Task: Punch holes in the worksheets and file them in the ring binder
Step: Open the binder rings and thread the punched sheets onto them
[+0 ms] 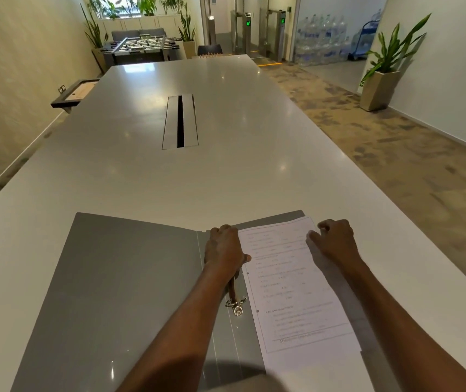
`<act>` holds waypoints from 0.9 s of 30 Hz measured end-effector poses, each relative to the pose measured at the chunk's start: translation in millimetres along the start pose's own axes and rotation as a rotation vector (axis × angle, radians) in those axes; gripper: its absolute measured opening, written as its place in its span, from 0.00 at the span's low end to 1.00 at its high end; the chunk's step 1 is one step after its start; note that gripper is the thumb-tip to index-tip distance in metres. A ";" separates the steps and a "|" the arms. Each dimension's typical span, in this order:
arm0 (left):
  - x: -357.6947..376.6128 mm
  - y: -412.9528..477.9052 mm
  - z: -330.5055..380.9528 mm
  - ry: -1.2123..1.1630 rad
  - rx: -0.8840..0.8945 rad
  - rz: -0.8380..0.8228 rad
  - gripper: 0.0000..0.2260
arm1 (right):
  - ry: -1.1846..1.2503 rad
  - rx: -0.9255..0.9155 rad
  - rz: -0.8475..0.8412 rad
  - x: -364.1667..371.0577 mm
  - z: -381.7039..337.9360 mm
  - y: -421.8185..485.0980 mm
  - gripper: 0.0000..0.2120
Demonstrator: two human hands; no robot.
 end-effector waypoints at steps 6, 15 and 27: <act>0.8 0.2 1.0 -0.013 -0.001 -0.001 0.25 | 0.125 0.006 -0.013 -1.9 -7.8 4.7 0.21; 2.1 0.1 -0.6 -0.026 -0.004 0.008 0.24 | 0.479 0.056 -0.125 -30.7 -27.1 -5.3 0.19; 0.1 -2.1 0.9 -0.025 -0.010 -0.012 0.25 | 0.766 0.140 -0.202 -44.6 -7.7 -79.9 0.09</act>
Point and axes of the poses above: each hand's wrist, its own y-axis towards the middle knuckle, its own x-axis out of the palm, z = x × y, the point moved 1 cm from there along y, towards the middle knuckle, and after that the axes turned 9 degrees about -x, right-handed, at the moved point
